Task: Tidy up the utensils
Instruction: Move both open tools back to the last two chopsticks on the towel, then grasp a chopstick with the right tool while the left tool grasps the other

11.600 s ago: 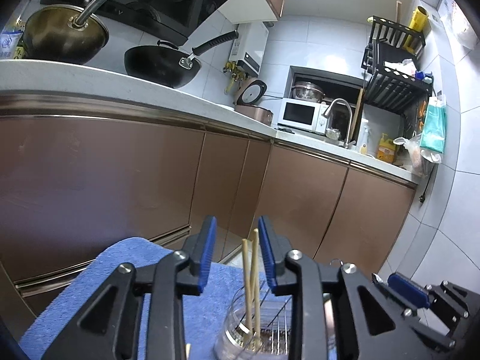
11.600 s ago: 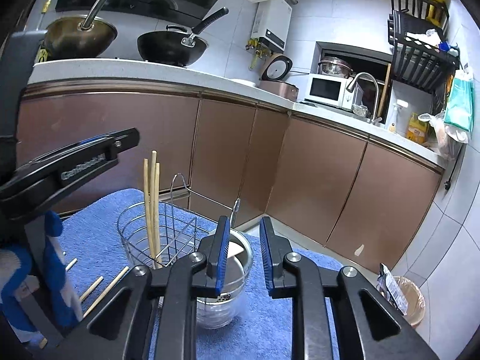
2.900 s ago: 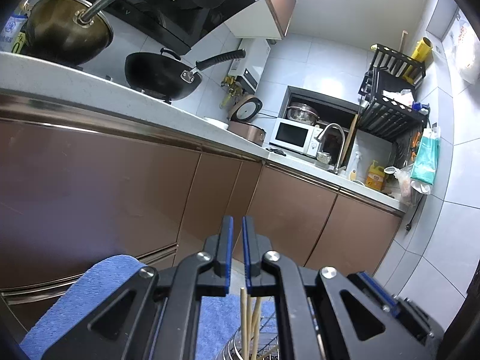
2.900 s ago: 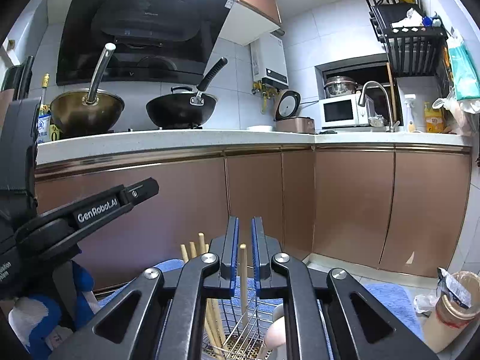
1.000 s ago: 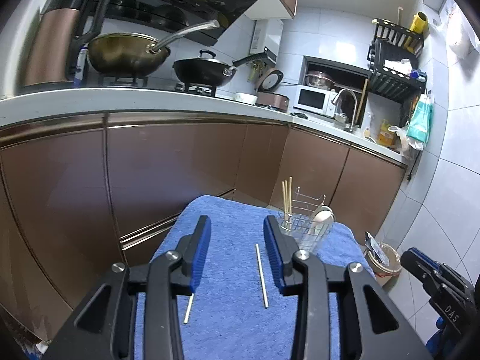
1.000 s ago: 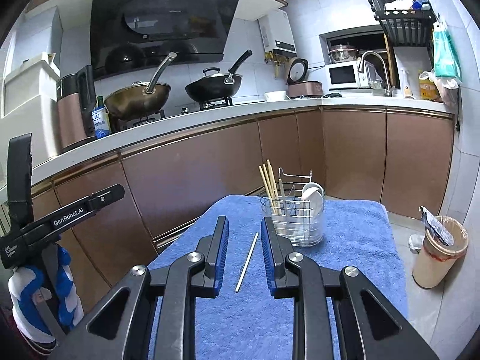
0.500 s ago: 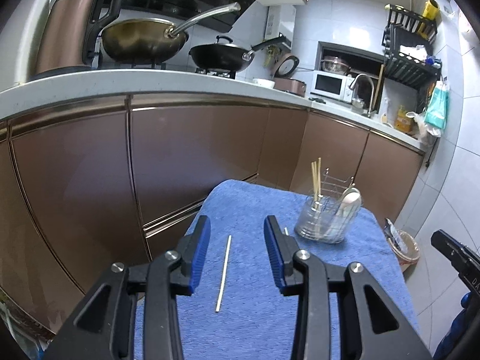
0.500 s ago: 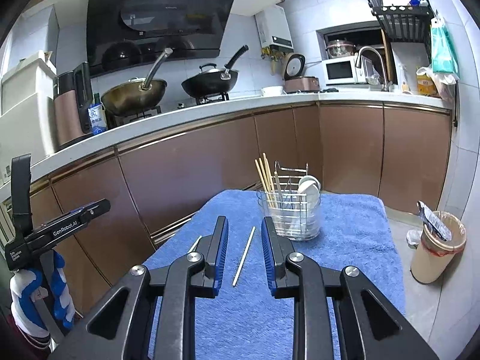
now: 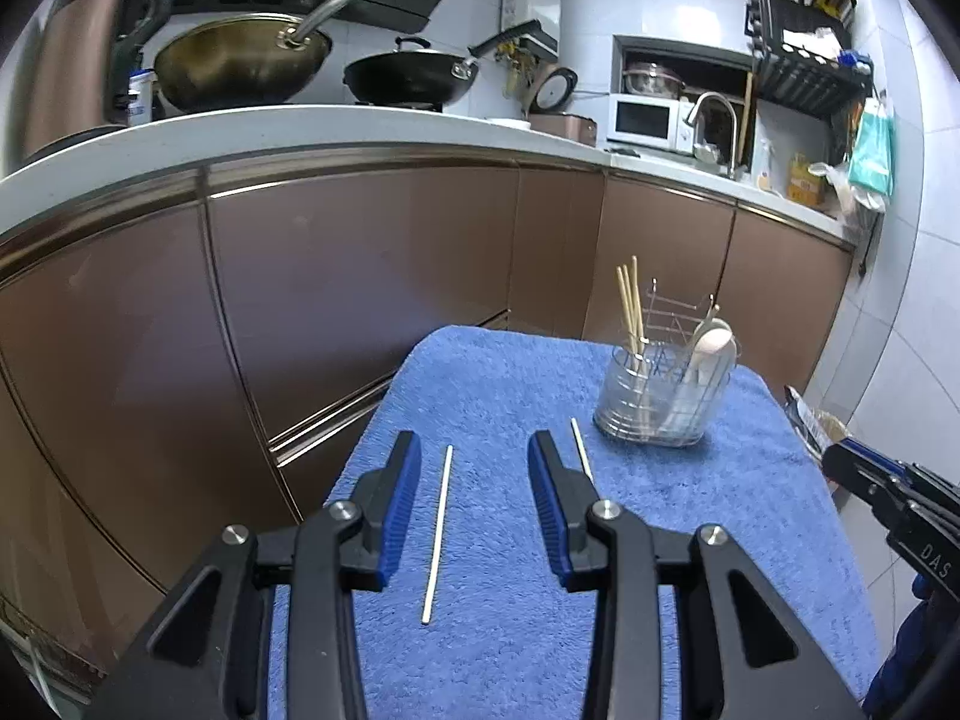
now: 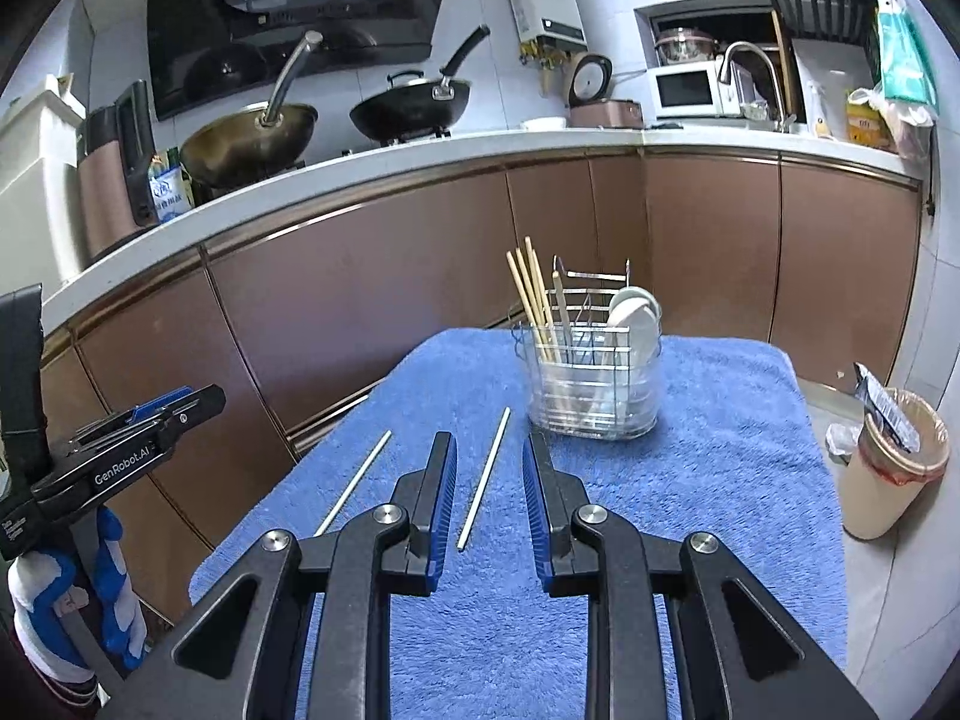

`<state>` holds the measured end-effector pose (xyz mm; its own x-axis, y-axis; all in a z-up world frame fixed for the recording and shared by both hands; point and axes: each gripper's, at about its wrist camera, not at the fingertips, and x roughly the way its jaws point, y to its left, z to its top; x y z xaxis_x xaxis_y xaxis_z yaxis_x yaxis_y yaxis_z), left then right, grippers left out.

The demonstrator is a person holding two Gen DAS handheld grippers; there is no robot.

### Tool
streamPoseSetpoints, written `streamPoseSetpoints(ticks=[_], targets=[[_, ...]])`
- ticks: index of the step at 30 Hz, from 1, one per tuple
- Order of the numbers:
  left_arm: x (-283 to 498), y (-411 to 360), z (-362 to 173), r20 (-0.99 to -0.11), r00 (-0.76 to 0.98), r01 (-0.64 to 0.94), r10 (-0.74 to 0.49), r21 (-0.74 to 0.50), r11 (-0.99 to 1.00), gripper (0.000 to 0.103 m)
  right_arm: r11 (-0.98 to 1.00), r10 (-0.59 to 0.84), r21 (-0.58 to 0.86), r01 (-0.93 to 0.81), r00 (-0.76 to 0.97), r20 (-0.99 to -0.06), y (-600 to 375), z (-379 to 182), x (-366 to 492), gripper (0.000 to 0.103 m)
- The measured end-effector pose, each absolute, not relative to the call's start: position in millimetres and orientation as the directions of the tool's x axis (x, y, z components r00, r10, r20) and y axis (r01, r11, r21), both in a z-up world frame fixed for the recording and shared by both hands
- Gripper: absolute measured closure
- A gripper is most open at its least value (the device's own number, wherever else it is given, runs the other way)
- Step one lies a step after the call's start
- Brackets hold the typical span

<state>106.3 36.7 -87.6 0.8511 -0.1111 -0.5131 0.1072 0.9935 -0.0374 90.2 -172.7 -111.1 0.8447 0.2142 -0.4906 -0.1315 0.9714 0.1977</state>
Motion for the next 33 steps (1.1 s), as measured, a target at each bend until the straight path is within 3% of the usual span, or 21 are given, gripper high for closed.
streamPoseSetpoints(ticks=[19,33], targets=[[159.0,30.7,-132.4,-0.609,0.786,0.116,-0.105,-0.022,0.993,0.068,0.972,0.226,0.186,-0.142,0.774,-0.591,-147.9,-148.5,145.2,0.08],[263.4,66.7,-194.7,-0.827,0.507,0.154,-0.241,-0.187,0.97,0.068,0.971,0.221,0.112,-0.213,0.604,-0.766,-105.2,-180.8,246.3,0.08]])
